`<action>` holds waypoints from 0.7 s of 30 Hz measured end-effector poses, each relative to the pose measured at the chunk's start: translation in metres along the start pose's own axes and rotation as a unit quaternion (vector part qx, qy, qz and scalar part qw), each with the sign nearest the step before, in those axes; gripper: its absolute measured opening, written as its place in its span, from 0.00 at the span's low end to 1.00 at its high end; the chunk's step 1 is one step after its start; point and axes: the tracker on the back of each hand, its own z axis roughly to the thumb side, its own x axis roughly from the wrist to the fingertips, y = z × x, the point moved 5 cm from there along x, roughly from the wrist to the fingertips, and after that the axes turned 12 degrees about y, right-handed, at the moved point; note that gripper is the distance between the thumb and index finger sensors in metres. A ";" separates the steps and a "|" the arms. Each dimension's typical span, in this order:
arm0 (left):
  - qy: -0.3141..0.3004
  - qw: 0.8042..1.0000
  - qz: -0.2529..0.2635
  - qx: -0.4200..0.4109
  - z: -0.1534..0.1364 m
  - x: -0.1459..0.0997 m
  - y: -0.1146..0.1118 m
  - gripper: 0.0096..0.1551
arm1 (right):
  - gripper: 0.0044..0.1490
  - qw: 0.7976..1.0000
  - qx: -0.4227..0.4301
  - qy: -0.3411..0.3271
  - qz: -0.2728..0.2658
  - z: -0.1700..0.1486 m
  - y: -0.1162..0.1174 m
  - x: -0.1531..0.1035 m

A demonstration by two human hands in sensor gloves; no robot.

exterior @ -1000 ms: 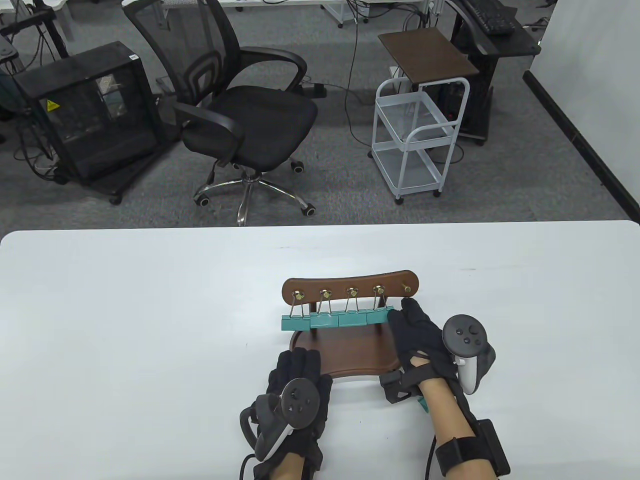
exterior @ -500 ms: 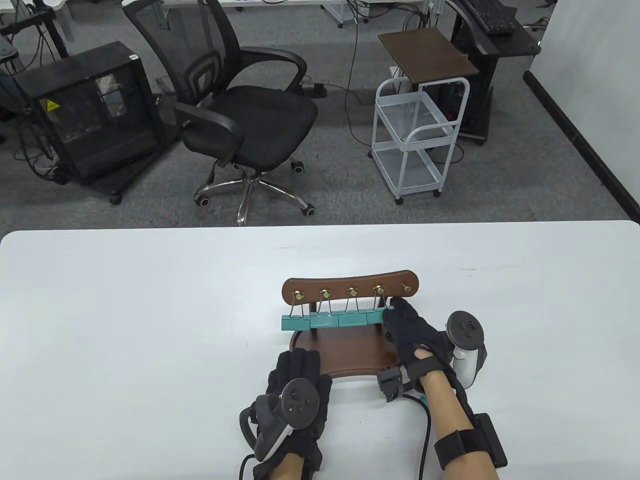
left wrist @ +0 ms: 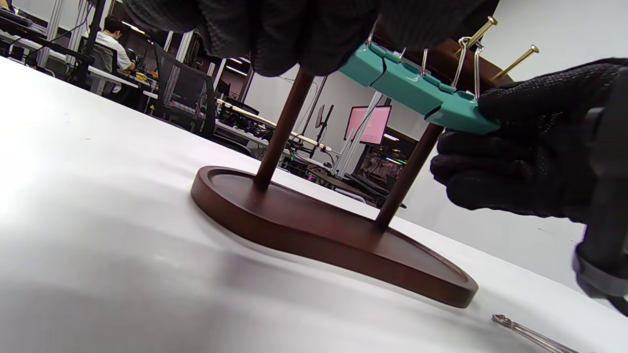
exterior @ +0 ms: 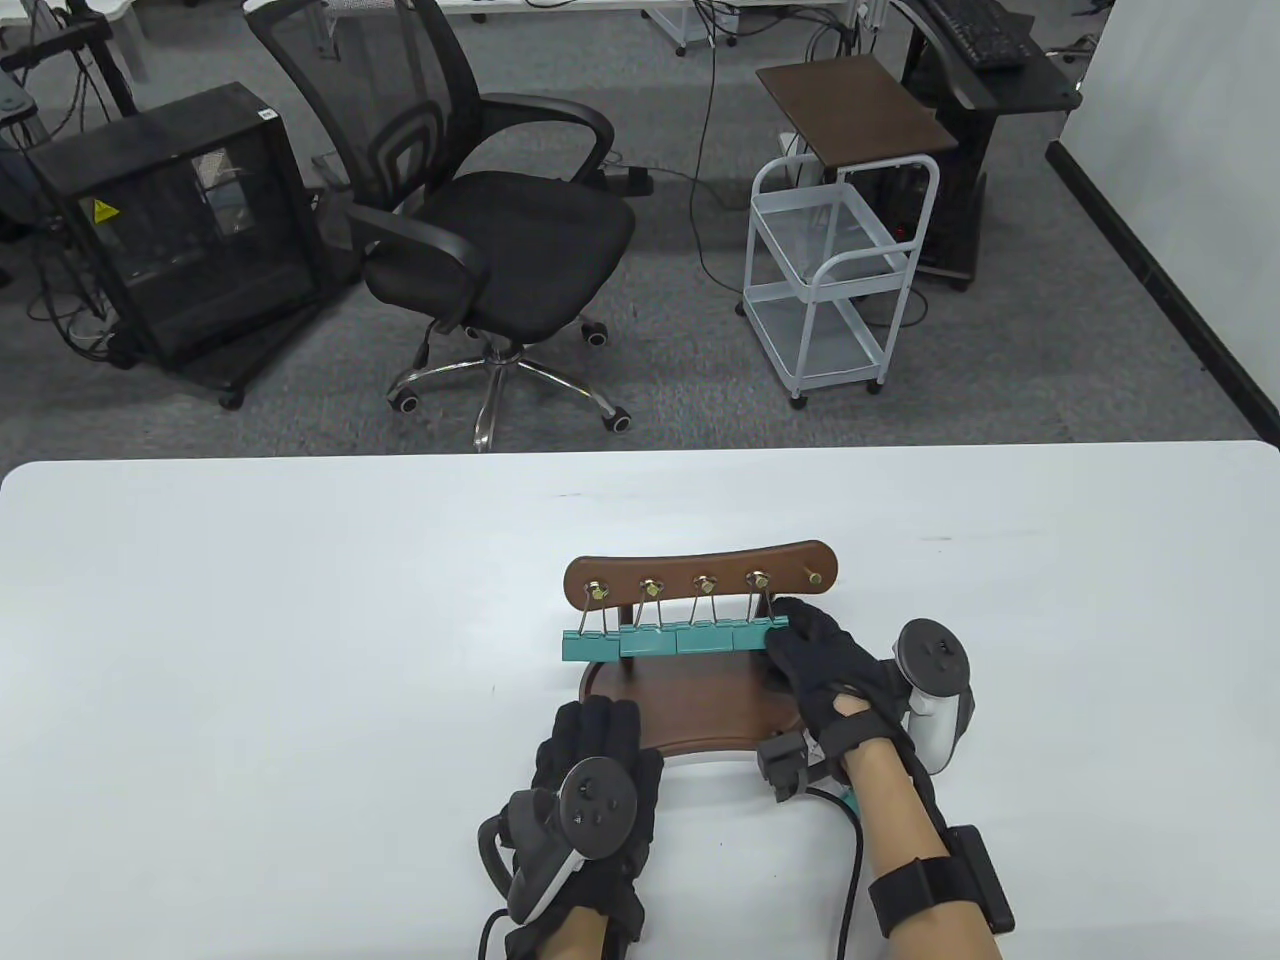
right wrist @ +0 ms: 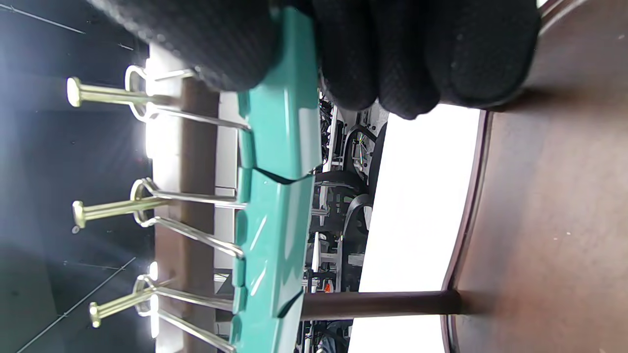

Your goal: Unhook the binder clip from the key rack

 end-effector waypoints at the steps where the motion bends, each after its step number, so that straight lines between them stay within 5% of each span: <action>1: 0.000 1.000 0.000 0.000 0.000 0.000 0.000 0.35 | 0.38 1.000 0.000 0.000 0.000 0.000 0.000 0.000; 21: 0.003 1.000 -0.002 0.002 0.000 0.000 -0.001 0.36 | 0.36 1.000 0.020 -0.014 0.017 0.002 -0.005 -0.003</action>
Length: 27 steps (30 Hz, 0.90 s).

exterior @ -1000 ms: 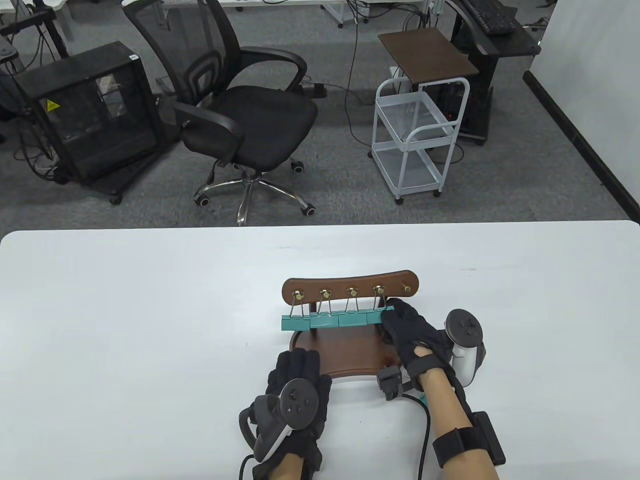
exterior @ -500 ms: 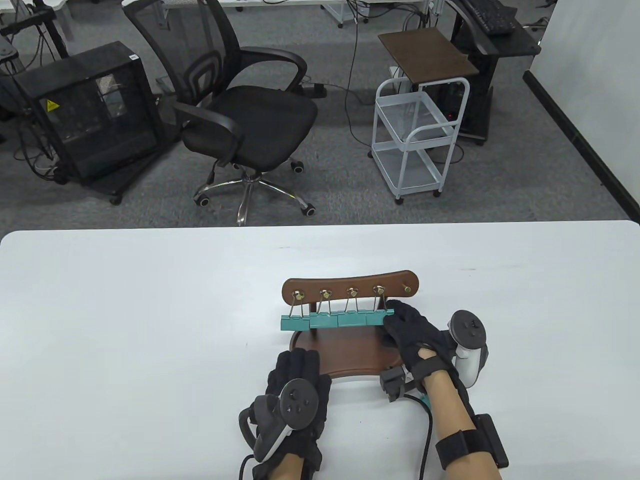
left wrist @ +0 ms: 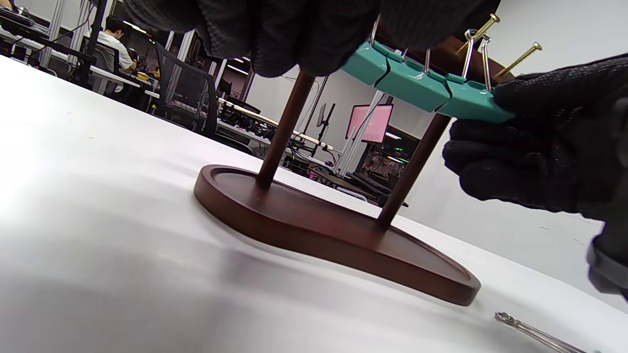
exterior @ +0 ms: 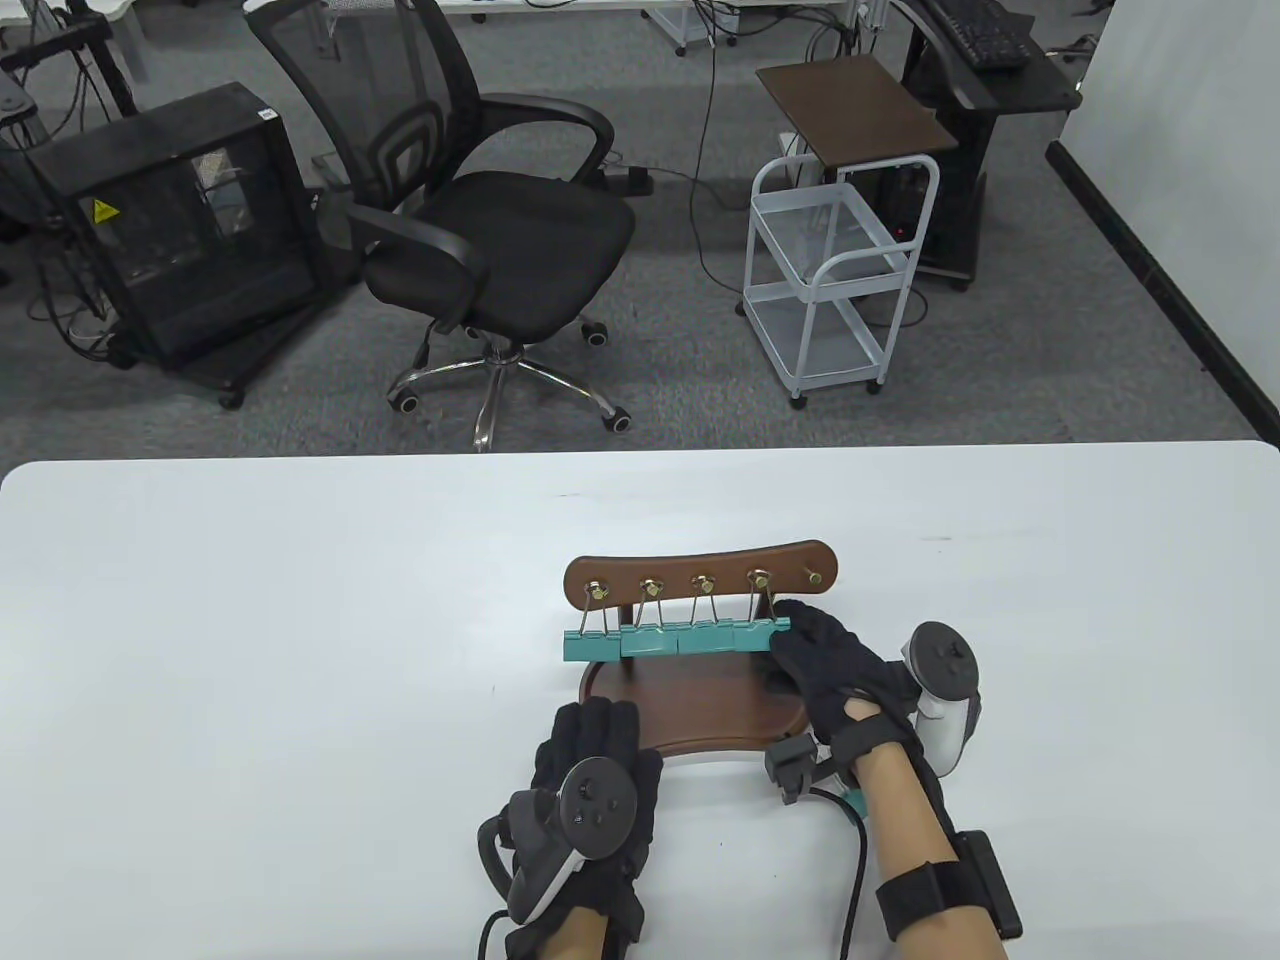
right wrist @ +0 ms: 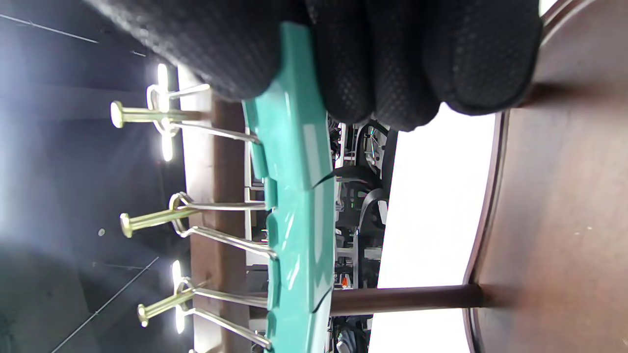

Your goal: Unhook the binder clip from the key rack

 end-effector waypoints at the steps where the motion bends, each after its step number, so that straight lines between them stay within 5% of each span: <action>1: 0.000 1.000 0.000 0.000 0.000 0.000 0.000 0.36 | 0.36 1.000 -0.001 -0.001 0.001 0.000 0.000 0.000; 27: 0.002 1.000 0.000 0.001 0.000 0.000 0.000 0.35 | 0.37 1.000 0.017 -0.010 0.024 0.002 -0.006 -0.006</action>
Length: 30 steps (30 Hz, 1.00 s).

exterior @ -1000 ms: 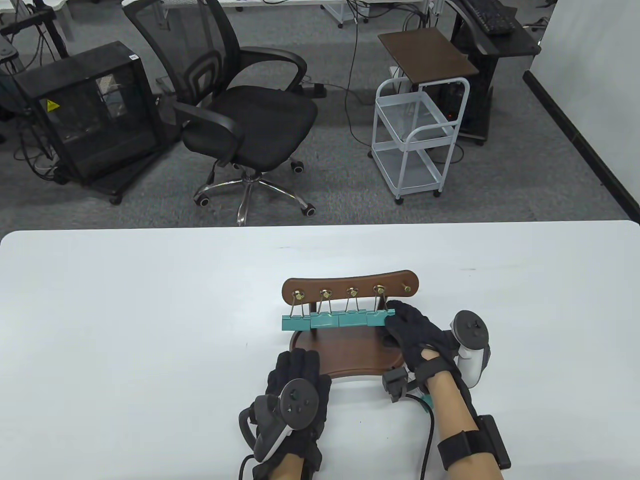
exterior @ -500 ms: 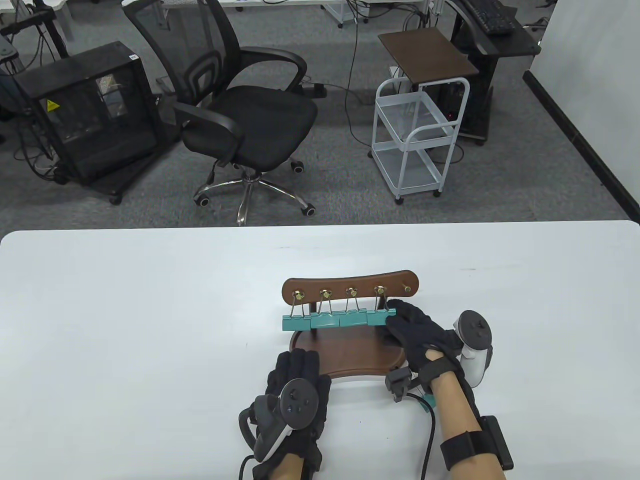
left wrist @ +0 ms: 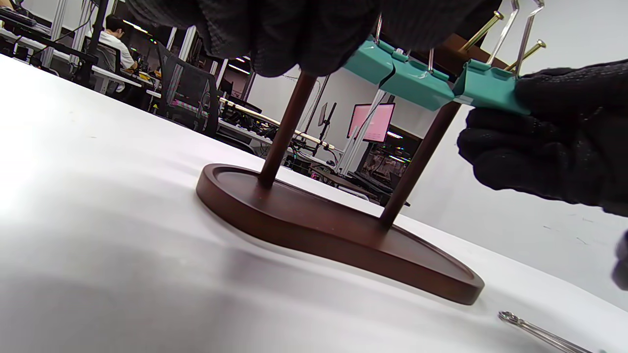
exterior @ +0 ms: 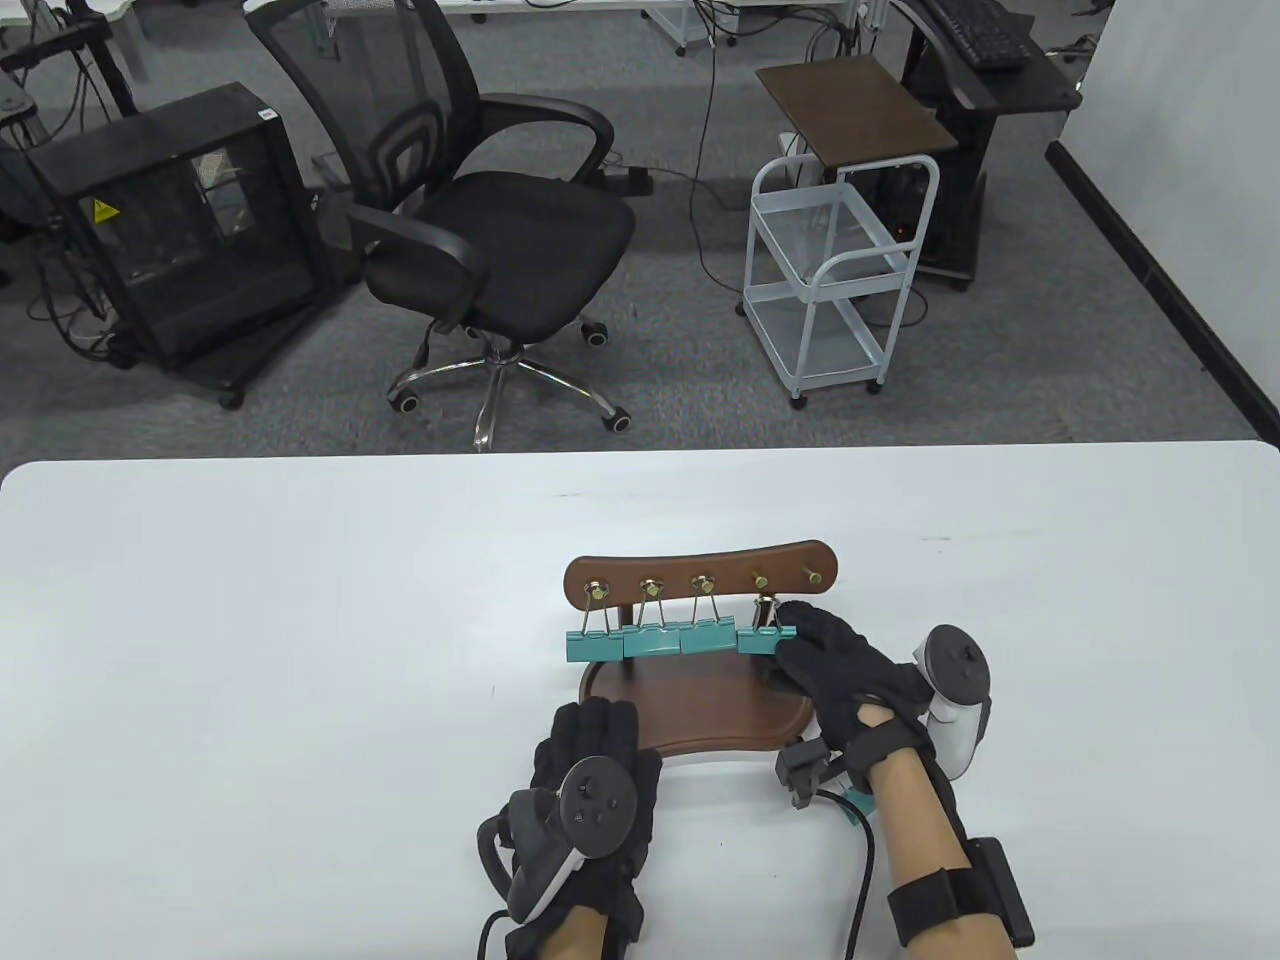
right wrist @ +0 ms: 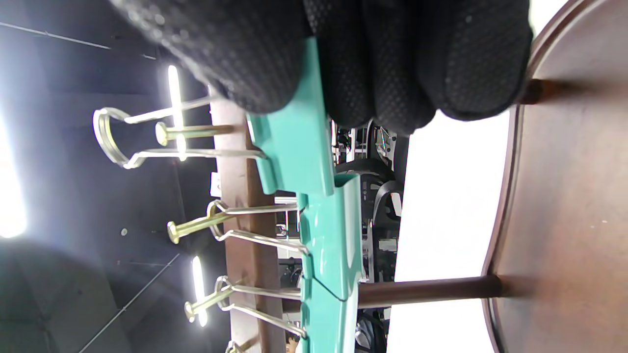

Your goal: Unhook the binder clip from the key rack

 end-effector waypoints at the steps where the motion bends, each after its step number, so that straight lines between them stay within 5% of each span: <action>1: 0.000 1.000 0.000 0.000 0.000 0.000 0.000 0.36 | 0.36 1.000 -0.004 0.001 0.006 0.000 0.000 -0.001; 30: 0.001 1.000 0.005 0.000 0.000 -0.001 0.001 0.35 | 0.32 0.998 -0.045 -0.029 0.038 -0.006 -0.026 -0.062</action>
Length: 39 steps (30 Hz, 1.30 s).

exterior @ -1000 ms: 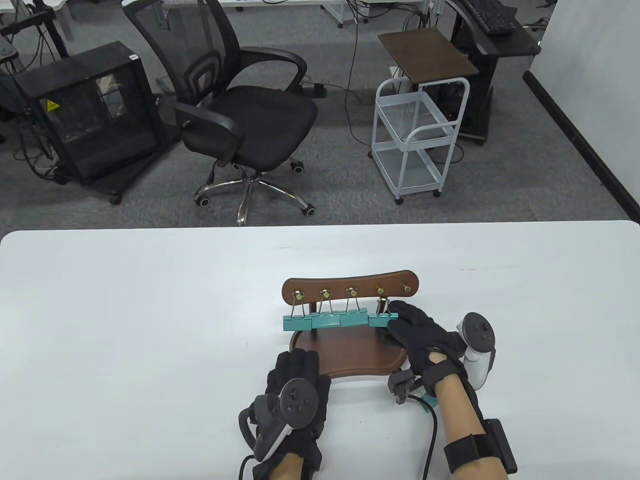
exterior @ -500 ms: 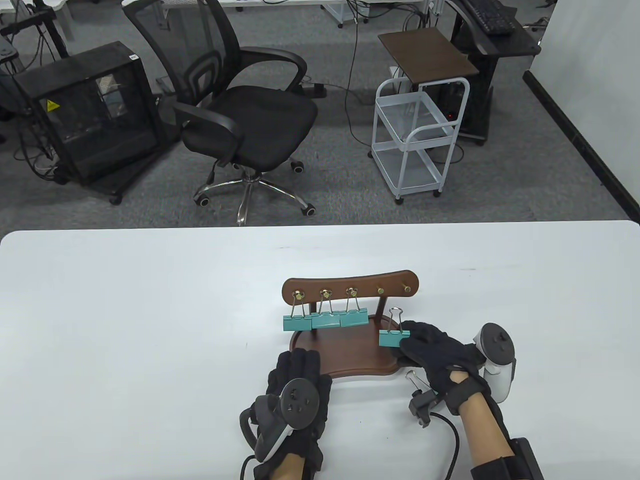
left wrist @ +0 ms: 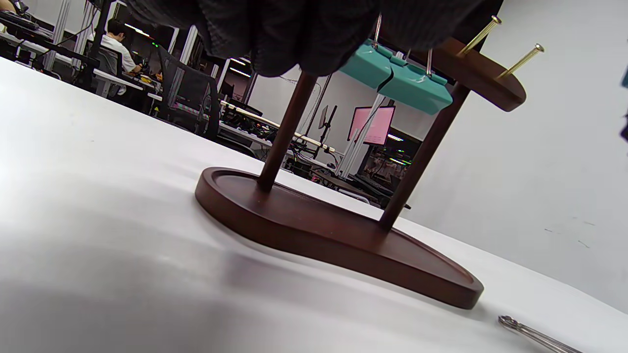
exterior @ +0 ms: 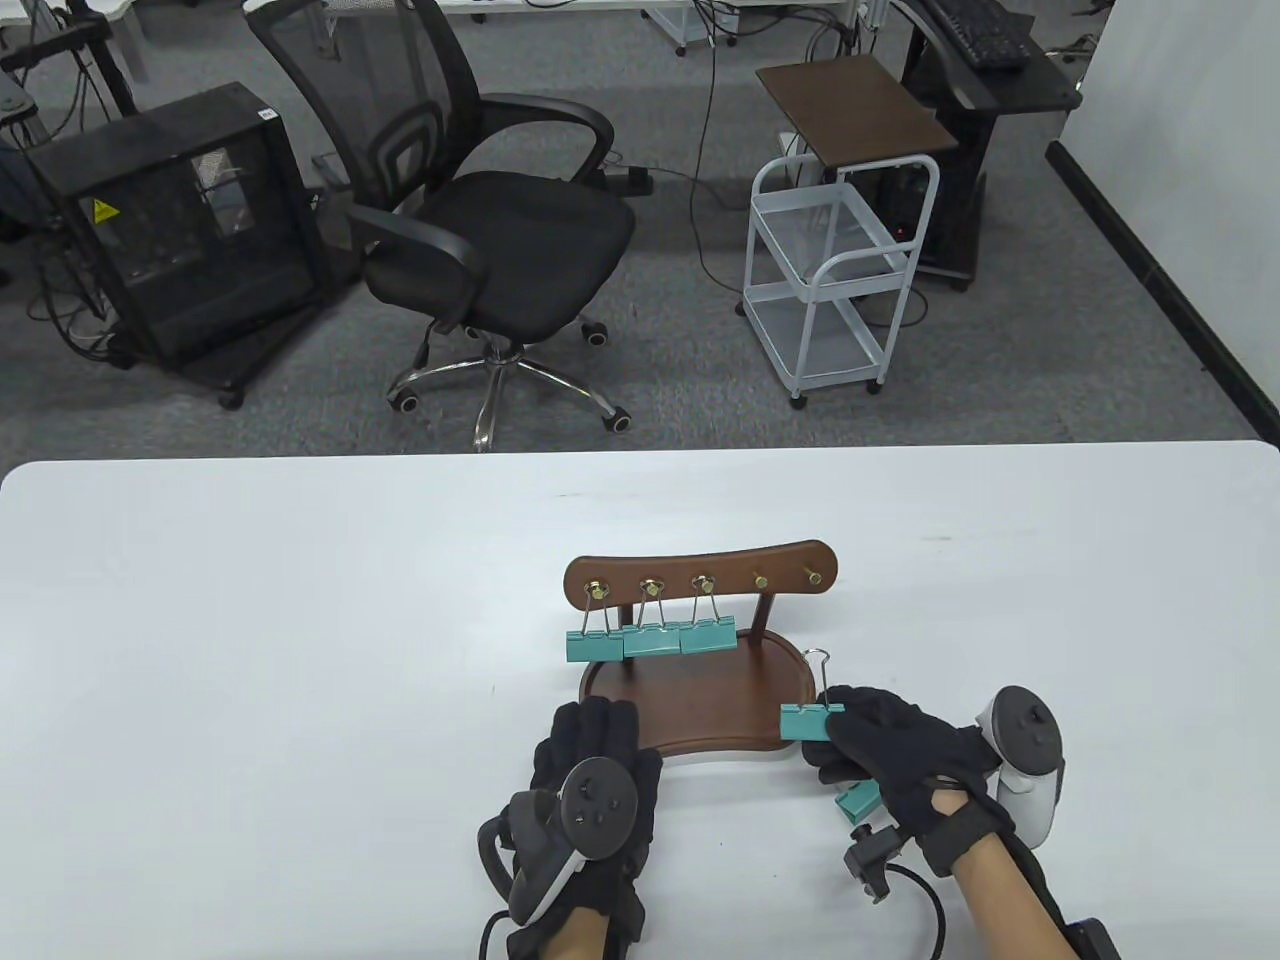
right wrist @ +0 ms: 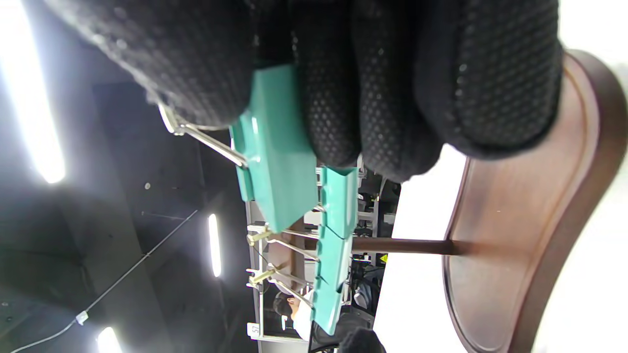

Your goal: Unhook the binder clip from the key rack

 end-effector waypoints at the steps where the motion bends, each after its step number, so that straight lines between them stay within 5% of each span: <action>1: 0.000 1.000 0.000 0.000 0.000 0.000 0.000 0.35 | 0.32 1.000 -0.012 0.006 -0.006 -0.001 0.000 0.000; 8: -0.001 1.000 -0.001 0.001 0.000 0.000 0.000 0.36 | 0.31 0.981 -0.159 0.056 -0.098 -0.001 -0.009 -0.006; 25: -0.002 1.000 -0.001 -0.001 0.001 0.000 -0.001 0.36 | 0.31 0.904 -0.374 0.180 -0.101 -0.026 0.018 0.003; 39: -0.002 1.000 -0.001 0.000 0.001 0.000 0.000 0.36 | 0.30 0.875 -0.429 0.196 -0.107 -0.029 0.027 0.006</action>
